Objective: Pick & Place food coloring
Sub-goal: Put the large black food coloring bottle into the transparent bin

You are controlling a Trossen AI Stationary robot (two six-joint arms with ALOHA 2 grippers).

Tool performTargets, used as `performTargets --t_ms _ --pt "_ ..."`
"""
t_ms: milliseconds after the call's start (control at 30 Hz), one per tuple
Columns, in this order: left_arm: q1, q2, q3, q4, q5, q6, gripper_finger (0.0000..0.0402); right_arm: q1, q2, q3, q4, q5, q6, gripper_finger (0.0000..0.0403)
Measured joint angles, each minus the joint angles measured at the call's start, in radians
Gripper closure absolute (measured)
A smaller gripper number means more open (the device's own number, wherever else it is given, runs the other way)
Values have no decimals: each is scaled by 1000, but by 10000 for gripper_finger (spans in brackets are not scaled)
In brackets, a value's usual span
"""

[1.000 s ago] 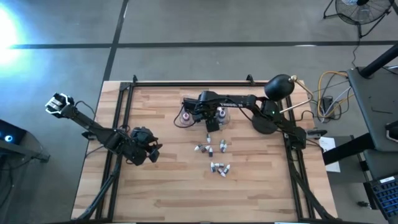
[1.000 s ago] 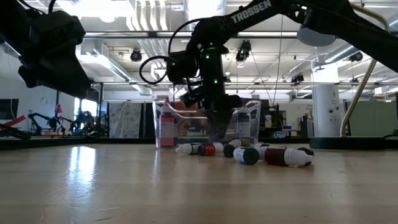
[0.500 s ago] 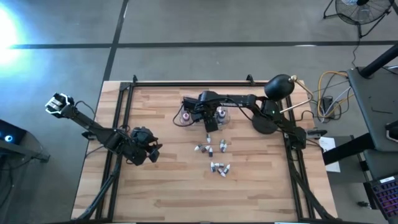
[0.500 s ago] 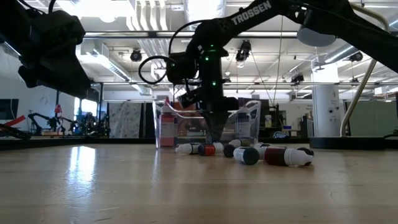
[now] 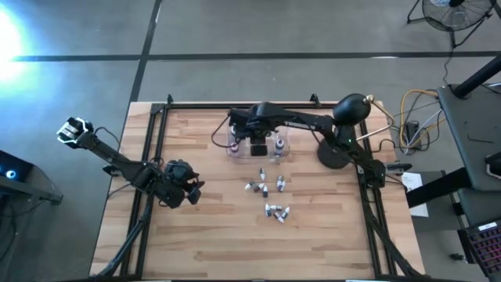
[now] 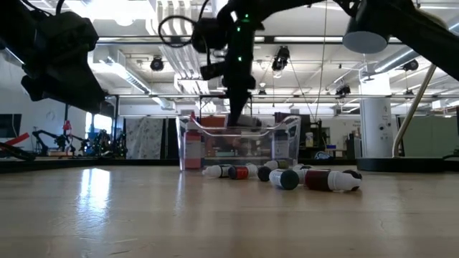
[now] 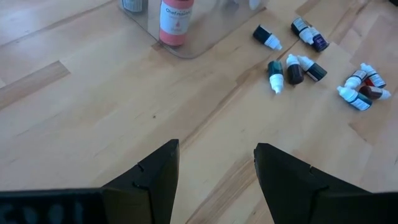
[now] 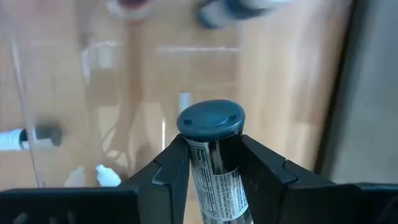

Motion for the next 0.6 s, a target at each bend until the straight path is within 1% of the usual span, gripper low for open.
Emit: performTargets --t_ms 100,167,200,267,333,400,433,600 --pt "0 0 0 7 -2 0 218 -1 -38 71 -34 5 157 291" --pt "0 0 0 7 -2 0 218 -1 -80 103 -49 -4 330 291" --pt "0 0 0 7 -2 0 218 -2 -104 104 -60 -34 425 291" --pt "0 0 0 8 -2 0 218 -3 -145 98 -93 -148 604 291" --pt "0 0 0 8 -3 0 218 3 -166 97 -153 -282 734 291" --pt "0 0 0 8 -3 2 218 28 -180 96 -234 -387 786 291" --pt "0 0 0 9 -3 6 218 46 -183 95 -270 -422 797 291" --pt "0 0 1 59 -3 70 218 136 -211 3 -264 -601 878 291"
